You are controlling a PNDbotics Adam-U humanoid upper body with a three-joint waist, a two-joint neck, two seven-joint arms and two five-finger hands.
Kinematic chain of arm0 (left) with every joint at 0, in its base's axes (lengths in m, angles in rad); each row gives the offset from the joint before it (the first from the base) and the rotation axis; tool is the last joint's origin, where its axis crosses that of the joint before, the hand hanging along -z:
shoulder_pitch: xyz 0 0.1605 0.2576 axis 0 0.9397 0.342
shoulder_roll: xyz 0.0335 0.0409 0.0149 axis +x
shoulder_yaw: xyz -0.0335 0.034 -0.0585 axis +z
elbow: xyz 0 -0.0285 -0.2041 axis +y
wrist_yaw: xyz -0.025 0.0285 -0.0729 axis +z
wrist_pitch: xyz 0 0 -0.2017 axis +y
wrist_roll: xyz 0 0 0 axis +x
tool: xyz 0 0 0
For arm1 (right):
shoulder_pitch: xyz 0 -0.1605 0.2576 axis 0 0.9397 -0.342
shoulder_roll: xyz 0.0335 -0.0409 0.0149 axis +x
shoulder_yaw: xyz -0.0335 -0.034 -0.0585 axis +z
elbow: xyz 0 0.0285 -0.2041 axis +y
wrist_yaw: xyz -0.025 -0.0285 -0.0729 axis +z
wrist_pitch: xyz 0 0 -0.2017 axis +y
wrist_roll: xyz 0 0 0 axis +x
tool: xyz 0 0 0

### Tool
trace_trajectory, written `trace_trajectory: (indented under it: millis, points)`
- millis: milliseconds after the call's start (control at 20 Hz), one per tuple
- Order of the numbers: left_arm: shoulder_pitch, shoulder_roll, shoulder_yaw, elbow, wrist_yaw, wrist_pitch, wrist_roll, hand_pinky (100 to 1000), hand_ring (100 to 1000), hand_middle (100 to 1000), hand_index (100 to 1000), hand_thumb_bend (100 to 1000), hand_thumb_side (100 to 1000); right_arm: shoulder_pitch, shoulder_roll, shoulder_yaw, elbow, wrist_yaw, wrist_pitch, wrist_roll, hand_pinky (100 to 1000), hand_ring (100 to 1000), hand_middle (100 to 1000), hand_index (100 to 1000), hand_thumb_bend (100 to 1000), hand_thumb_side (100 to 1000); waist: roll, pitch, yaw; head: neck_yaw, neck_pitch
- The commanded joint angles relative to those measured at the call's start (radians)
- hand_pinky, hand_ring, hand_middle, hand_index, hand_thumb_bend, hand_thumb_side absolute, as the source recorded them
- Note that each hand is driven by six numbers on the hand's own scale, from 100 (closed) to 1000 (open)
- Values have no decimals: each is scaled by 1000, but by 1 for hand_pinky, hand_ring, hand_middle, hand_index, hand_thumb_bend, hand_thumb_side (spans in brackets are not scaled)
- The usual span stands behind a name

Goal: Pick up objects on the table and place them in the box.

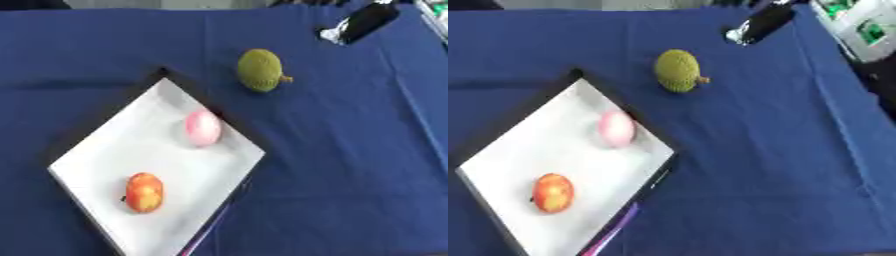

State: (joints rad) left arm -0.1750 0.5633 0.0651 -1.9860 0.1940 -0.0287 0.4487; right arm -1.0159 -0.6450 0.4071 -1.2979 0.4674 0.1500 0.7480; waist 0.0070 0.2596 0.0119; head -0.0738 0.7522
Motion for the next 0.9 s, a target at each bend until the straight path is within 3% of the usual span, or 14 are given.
trace_trajectory:
  millis: [50,150,250,550,900]
  points:
    - [-3,24,7,-14,-2,4,-1,807,791,688,807,444,593,-29,18,-21,22,37,-4,-10,950,965,918,958,271,123,-13,-43,-5,-3,-8]
    - [1,27,8,-14,-4,5,0,807,791,688,807,444,593,-28,36,-29,26,45,13,-20,951,962,918,958,327,100,-16,-45,-9,1,-9]
    - [4,29,9,-14,-5,6,2,807,791,688,807,445,593,-23,58,-38,30,46,46,-41,954,963,920,963,414,167,-18,-46,-15,5,-7]
    - [11,32,10,-14,-10,7,2,807,792,686,806,444,595,-9,117,-41,31,53,148,-121,959,966,922,965,399,147,-22,-49,-25,13,3]
    - [11,31,9,-14,-13,8,0,806,792,684,805,445,595,7,151,-31,17,72,192,-142,960,971,927,967,369,127,-21,-47,-25,14,-4]
